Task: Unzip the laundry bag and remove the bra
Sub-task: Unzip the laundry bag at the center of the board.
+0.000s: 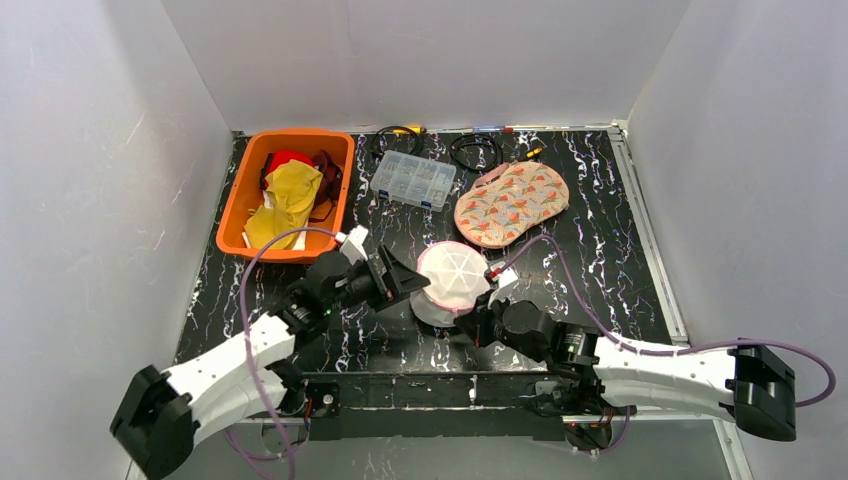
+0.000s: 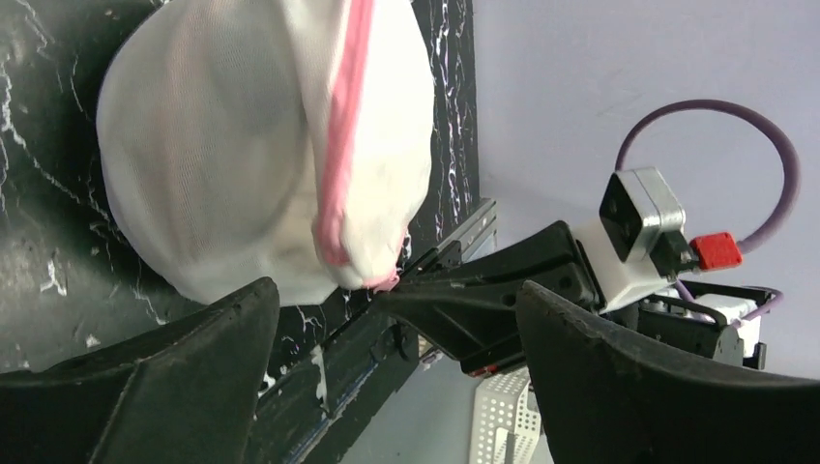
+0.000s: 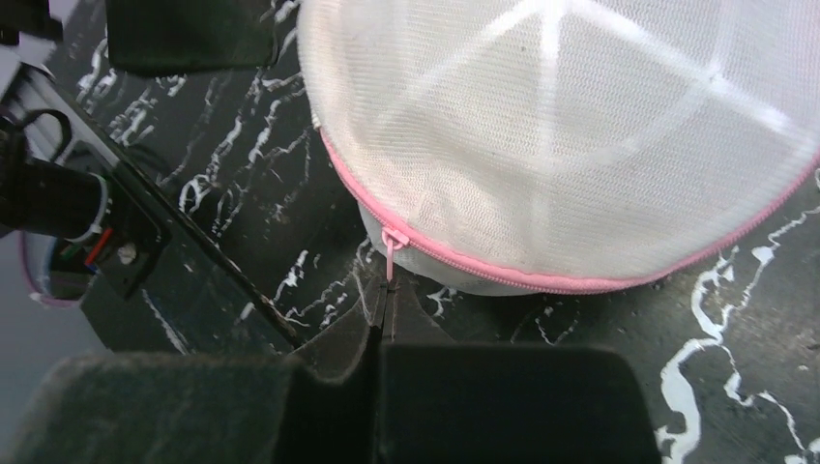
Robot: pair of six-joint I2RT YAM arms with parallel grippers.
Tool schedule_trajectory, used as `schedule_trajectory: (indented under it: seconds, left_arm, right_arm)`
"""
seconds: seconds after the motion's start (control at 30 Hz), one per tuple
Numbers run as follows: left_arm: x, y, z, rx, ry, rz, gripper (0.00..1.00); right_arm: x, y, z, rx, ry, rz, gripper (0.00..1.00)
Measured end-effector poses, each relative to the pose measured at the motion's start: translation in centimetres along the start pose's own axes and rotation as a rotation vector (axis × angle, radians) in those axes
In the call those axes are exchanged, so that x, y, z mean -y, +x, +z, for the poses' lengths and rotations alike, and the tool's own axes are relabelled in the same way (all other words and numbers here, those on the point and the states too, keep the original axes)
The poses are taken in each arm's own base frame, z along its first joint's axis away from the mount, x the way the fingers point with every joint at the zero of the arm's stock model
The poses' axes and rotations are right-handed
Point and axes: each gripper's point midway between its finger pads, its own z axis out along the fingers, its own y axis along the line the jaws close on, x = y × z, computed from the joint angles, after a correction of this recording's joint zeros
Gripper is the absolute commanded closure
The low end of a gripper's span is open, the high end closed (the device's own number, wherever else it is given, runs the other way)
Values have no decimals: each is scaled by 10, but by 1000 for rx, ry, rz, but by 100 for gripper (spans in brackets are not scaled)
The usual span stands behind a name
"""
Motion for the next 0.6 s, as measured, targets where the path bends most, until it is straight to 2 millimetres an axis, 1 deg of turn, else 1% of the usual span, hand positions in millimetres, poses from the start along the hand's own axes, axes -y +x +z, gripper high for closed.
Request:
schedule_trajectory:
  seconds: [0.07, 0.13, 0.2, 0.27, 0.33, 0.5, 0.6]
  left_arm:
    - [1, 5, -9, 18, -8, -8, 16]
    - [4, 13, -16, 22, -29, -4, 22]
    - [6, 23, -17, 9, -48, 2, 28]
    - [4, 31, -14, -7, -79, 5, 35]
    - [-2, 34, -10, -13, -117, 0, 40]
    - [-23, 34, 3, -4, -212, -28, 48]
    - [-29, 32, 8, 5, -246, -46, 51]
  right_arm:
    - [-6, -5, 2, 22, -18, 22, 99]
    - [-11, -7, 6, 37, -31, 38, 99]
    - [-14, -7, 9, 38, -38, 44, 99]
    - [-17, -5, 12, 36, -43, 45, 99]
    - [-20, -4, 14, 34, -50, 42, 99]
    - [-35, -10, 15, 52, -96, 43, 99]
    - [-45, -16, 14, 74, -134, 50, 99]
